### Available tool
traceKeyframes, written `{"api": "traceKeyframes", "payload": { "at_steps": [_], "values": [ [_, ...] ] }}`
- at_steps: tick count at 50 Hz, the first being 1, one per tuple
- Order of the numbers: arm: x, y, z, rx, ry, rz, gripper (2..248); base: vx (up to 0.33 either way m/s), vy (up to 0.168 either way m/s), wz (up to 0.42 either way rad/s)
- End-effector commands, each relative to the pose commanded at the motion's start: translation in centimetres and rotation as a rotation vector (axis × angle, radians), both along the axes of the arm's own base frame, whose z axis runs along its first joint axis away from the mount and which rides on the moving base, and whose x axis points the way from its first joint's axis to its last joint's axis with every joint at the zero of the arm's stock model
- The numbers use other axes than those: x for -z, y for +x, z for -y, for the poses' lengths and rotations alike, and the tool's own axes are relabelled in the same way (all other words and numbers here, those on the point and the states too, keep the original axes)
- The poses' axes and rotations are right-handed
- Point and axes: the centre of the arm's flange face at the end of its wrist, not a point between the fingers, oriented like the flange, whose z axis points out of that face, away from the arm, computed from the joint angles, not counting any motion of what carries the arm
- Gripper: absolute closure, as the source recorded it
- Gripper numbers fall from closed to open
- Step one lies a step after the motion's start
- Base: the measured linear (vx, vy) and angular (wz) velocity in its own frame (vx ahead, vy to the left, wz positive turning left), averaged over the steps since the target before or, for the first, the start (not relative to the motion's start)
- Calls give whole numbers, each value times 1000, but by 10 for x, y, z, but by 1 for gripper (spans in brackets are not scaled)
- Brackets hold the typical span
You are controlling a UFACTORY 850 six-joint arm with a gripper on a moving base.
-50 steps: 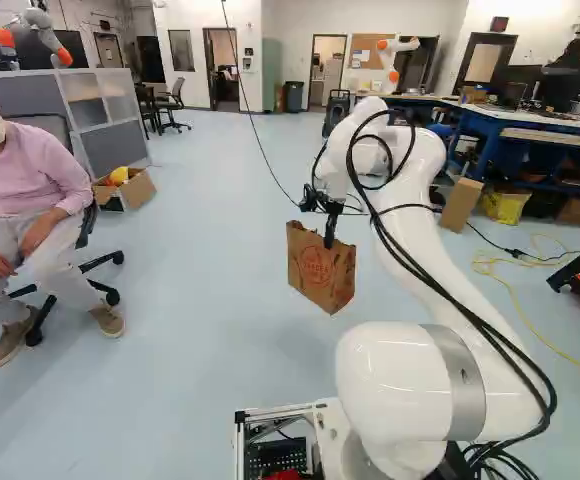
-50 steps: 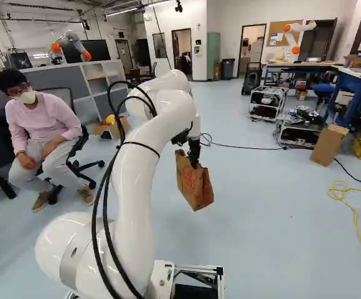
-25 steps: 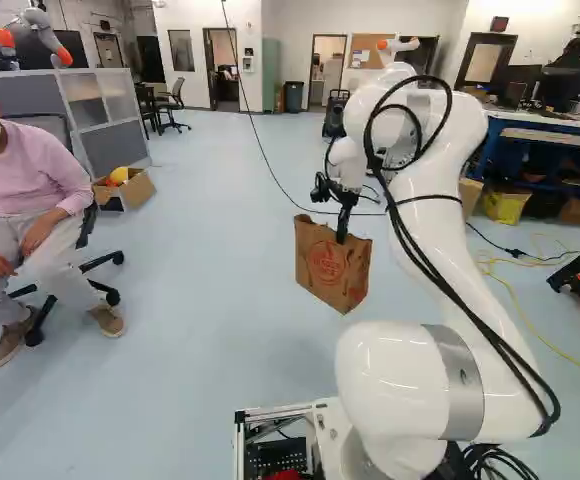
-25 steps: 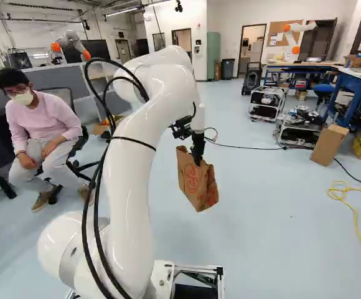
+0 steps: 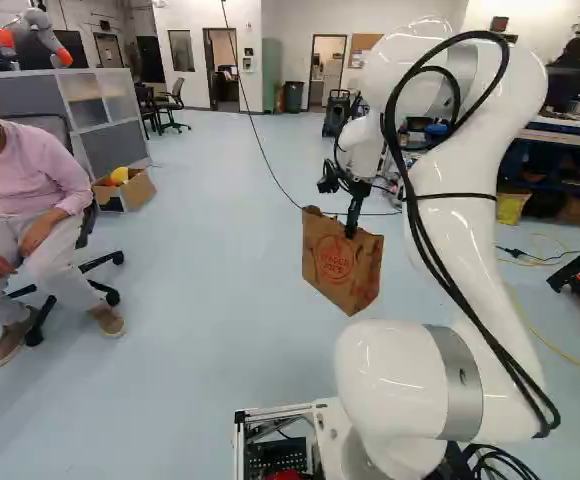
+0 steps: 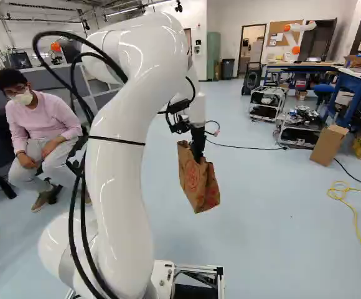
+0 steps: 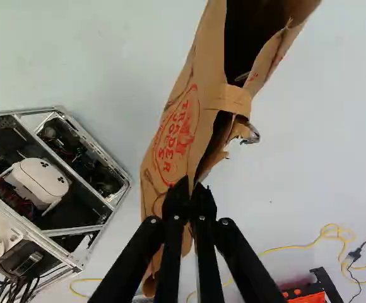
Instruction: Pick up the grocery bag from the ground
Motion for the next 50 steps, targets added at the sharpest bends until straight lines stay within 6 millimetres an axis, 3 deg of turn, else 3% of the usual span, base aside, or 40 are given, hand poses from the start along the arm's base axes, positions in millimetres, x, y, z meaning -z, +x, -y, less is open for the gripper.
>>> {"api": "traceKeyframes", "payload": {
  "at_steps": [28, 41, 50],
  "values": [
    [-80, -73, -18, 3, -84, 317, 225, 0, 0, 0],
    [-87, -113, -26, 6, -90, 338, 225, 0, 0, 0],
    [-87, -122, -28, 8, -90, 337, 225, 0, 0, 0]
  ]
}}
